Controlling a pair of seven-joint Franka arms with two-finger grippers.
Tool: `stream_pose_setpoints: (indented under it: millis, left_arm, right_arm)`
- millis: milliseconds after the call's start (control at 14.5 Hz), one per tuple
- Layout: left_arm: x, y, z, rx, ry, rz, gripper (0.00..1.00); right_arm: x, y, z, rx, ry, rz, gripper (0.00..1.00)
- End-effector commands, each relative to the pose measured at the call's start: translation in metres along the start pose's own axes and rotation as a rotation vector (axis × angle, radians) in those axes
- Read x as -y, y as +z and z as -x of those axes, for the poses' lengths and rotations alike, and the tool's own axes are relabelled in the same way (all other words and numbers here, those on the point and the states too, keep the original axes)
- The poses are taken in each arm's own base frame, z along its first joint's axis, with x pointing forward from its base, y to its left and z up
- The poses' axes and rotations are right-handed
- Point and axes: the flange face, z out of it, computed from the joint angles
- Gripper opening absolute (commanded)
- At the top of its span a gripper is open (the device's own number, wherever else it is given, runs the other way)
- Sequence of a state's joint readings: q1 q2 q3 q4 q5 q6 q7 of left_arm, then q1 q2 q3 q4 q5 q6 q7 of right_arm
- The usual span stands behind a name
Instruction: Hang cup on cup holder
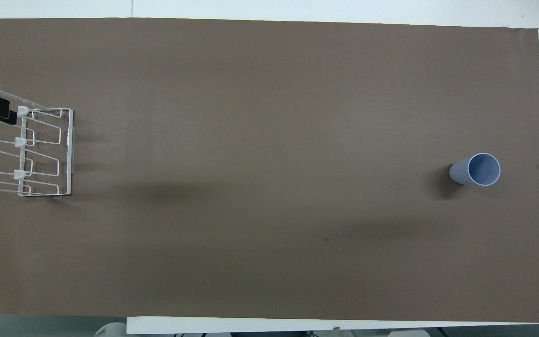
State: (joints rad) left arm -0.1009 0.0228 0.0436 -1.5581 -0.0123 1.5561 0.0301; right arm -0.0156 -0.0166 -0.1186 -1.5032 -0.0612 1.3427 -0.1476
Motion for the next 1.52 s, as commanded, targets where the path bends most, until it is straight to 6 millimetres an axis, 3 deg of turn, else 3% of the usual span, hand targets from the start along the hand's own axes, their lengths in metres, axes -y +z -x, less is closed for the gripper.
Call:
stream_pose_setpoints:
  millis: [0,483,621,897,1103,1241,1448]
  left_arm:
    - [-0.002,-0.003,0.0,0.01,0.002,0.006,1.0]
    - [-0.002,-0.001,0.002,0.012,0.002,0.006,1.0]
    - [-0.003,0.002,0.002,0.015,0.003,0.006,1.0]
    - [-0.003,0.006,0.004,0.024,-0.024,0.007,1.0]
    - [0.001,0.007,0.007,0.029,-0.04,0.007,1.0]
    - [0.004,0.008,0.009,0.029,-0.048,0.008,1.0]
    - [0.003,0.013,0.013,0.047,-0.062,0.008,1.0]
  right_arm:
    - [0.0,-0.004,0.003,-0.006,0.004,-0.011,1.0]
    - [-0.003,0.008,0.006,0.005,-0.021,-0.015,1.0]
    - [-0.014,0.041,-0.001,-0.098,-0.049,-0.004,1.0]
    - [-0.05,0.157,-0.025,-0.12,-0.074,-0.071,1.0]
    - [-0.07,0.22,-0.032,-0.104,-0.165,-0.078,1.0]
    - [-0.076,0.241,-0.037,-0.076,-0.16,-0.086,1.0]
    - [-0.072,0.259,-0.047,-0.066,-0.177,-0.084,0.94]
